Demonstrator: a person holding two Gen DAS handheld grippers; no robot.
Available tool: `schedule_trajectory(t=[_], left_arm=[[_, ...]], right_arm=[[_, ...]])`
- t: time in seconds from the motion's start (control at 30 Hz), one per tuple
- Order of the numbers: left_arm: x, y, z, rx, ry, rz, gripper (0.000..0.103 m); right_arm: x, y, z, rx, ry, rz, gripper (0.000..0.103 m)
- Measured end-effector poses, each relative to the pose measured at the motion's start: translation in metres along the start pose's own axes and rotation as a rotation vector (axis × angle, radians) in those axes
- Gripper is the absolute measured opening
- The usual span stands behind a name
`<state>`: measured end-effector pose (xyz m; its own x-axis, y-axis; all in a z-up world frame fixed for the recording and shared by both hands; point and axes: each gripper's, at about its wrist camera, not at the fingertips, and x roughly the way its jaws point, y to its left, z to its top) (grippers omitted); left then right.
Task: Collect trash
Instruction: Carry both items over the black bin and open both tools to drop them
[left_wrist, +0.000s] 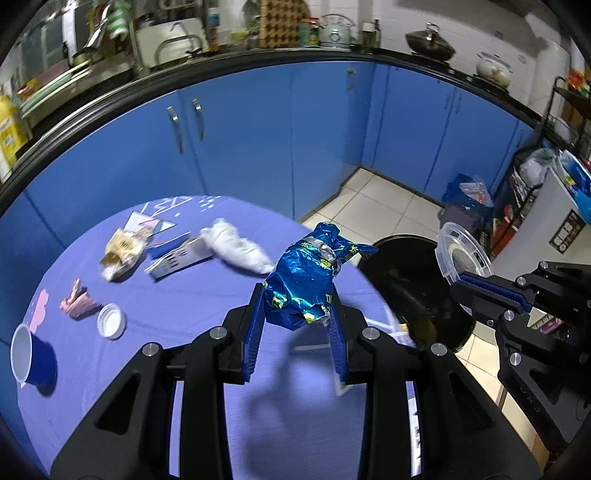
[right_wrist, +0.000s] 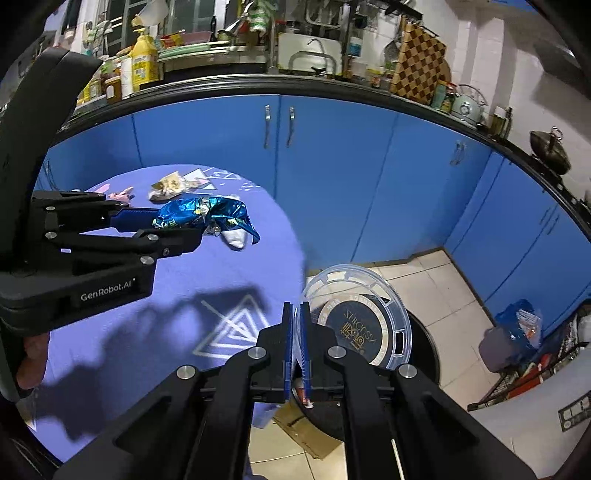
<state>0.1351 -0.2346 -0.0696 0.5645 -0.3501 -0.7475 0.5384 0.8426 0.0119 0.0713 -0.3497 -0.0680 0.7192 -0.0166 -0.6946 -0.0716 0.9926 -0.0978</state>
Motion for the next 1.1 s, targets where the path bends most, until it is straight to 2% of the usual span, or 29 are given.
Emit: schedule_trajectory(t=[0.47,0.83,1.1], left_arm=[[0.009,-0.062,0.02,0.093,0.005,-0.044,0.033],[0.017,-0.103,0.038,0.17,0.015,-0.086,0.033],[0.028,-0.132,0.052,0.215,0.006,-0.079,0.035]], right_arm=[[-0.021,-0.047,-0.017,0.042,-0.039,-0.048,0.004],[-0.024,-0.072,-0.03,0.102,-0.062,-0.048,0.004],[-0.023,-0.091,-0.039,0.141,-0.065,-0.058,0.004]])
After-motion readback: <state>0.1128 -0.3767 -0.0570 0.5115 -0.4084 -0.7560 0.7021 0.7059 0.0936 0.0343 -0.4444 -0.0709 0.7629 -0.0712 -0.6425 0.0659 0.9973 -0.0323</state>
